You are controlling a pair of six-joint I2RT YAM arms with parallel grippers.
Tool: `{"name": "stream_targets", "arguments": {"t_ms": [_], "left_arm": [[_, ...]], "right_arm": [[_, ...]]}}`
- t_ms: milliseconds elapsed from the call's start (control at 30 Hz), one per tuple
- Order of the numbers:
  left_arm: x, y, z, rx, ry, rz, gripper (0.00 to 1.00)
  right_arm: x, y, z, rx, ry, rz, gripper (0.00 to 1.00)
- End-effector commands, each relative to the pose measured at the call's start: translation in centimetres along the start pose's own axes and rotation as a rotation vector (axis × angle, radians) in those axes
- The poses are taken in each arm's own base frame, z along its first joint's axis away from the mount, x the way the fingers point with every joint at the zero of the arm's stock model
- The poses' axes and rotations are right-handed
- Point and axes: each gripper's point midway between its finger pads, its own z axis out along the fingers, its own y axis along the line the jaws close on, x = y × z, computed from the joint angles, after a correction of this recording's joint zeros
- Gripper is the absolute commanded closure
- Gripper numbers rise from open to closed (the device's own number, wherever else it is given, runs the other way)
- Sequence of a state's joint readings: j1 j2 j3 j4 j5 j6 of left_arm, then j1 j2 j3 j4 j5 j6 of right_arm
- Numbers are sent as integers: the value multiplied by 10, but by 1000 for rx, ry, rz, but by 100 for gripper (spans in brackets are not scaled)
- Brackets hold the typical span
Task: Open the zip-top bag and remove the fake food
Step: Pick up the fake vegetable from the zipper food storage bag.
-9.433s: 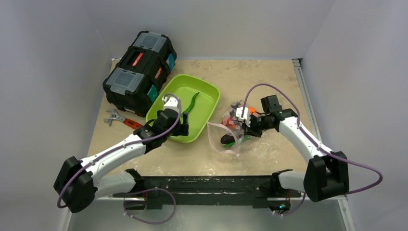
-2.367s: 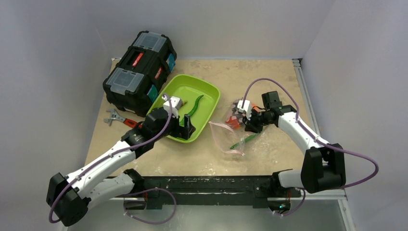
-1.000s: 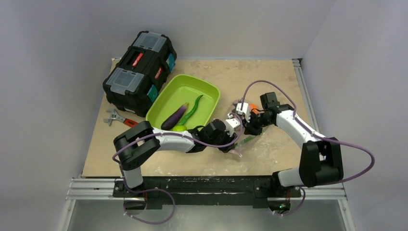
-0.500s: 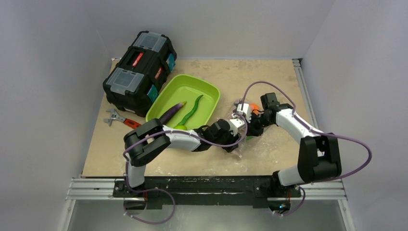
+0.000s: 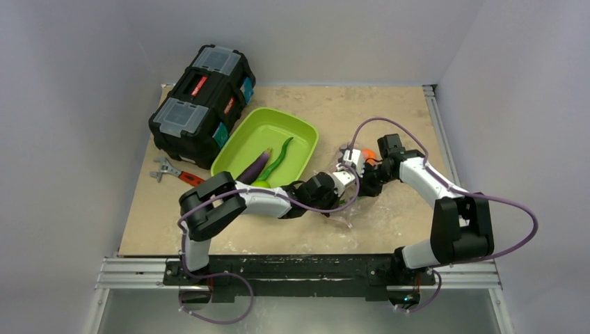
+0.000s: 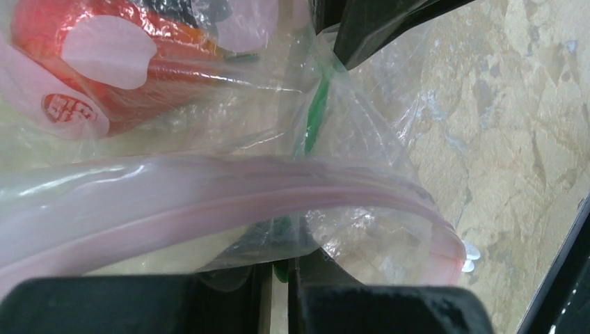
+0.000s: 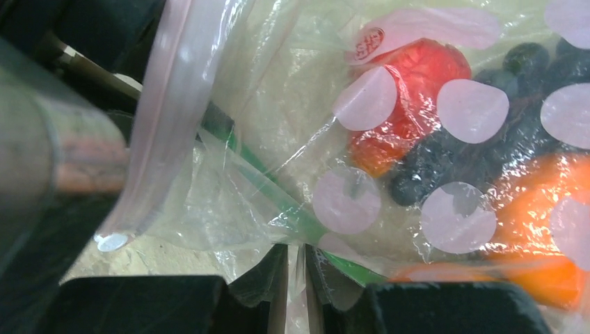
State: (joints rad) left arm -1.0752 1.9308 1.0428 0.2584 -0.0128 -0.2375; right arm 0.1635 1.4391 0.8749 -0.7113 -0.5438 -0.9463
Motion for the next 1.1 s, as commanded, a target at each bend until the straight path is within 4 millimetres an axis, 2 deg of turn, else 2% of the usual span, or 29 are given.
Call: {"name": "stream_targets", "arguments": {"t_ms": [0,67,167,500,833,1067], "left_arm": [[-20,4,-32,-40,-28,54,100],[-32,-2,-53,-19,-41,52,100],[-39,-7,-76,1,-27,44,100],[-8,2,-111,-40,186,70,100],[-1,10,-176,-46,204,153,100],[11,16,-215,-30,280,257,100]], "right_arm": [[-23,2,-6,10,-65,-48,86],[-22,-3,-7,36,-60,-40,86],[-21,-6,-6,48,-51,-33,86],[-21,-9,-8,78,-53,-33,86],[-23,-10,-9,79,-58,-34,86],[-22,-9,-9,77,-57,-33,86]]}}
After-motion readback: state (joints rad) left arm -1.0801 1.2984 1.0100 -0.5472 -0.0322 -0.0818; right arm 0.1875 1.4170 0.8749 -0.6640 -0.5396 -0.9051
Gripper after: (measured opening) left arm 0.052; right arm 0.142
